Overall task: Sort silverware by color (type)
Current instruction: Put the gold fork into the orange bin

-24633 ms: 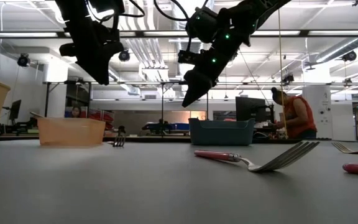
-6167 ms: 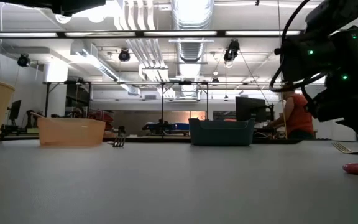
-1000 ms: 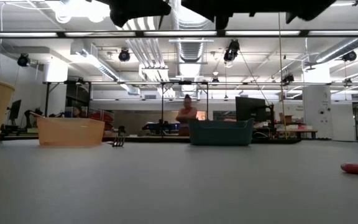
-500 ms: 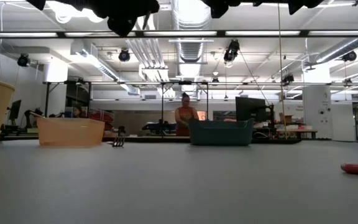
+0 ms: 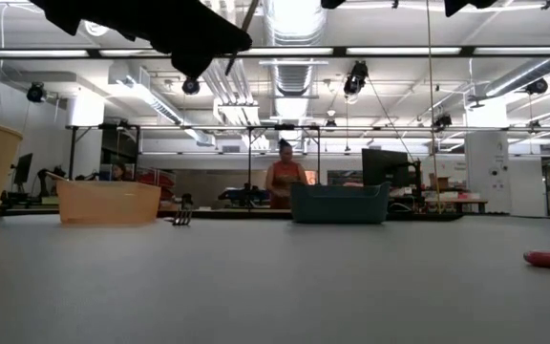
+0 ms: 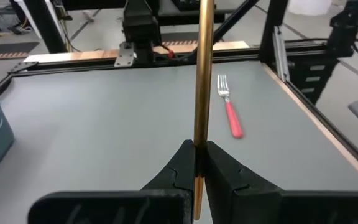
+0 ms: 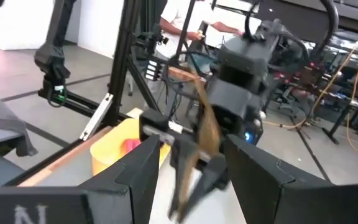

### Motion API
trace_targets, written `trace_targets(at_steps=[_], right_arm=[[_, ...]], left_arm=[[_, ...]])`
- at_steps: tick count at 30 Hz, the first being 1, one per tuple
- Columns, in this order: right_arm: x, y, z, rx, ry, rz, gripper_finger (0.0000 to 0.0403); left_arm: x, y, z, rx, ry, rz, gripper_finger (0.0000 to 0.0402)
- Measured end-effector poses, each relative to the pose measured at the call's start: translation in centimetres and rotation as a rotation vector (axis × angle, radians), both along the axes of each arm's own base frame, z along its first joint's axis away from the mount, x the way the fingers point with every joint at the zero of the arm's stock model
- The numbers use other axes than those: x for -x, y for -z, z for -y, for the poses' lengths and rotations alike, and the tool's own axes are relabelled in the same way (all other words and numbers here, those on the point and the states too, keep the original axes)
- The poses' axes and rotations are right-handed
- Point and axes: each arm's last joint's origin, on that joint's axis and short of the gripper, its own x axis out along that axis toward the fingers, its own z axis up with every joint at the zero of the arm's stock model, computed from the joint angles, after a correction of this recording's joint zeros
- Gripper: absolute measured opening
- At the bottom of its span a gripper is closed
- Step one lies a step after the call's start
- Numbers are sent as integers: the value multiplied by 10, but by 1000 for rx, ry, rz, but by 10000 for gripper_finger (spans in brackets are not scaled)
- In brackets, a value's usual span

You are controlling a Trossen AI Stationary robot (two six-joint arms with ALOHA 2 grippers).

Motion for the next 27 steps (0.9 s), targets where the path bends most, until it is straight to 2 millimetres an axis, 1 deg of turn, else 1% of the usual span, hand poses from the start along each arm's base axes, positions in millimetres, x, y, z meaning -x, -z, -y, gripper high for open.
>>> trace_targets(at_steps=[4,10,14,19,23,27], right_arm=[[0,0,-1,1,-2,0,172],[-6,6,-1,11,-2,14,160],[-10,9,-2,19,-1,20,149],[-9,8,-2,23,-2,29,129],[-9,8,-1,12,0,29,96],[-9,7,-1,-1,3,27,30]], left_arm=[[-8,7,-2,-7,-10,3,0],[-15,12,-8,0,-15,25,0],[-17,14,-10,11,9,24,0],[-17,15,-11,12,6,12,0],[-17,15,-12,12,5,10,0],[-17,15,-12,12,7,10,1]])
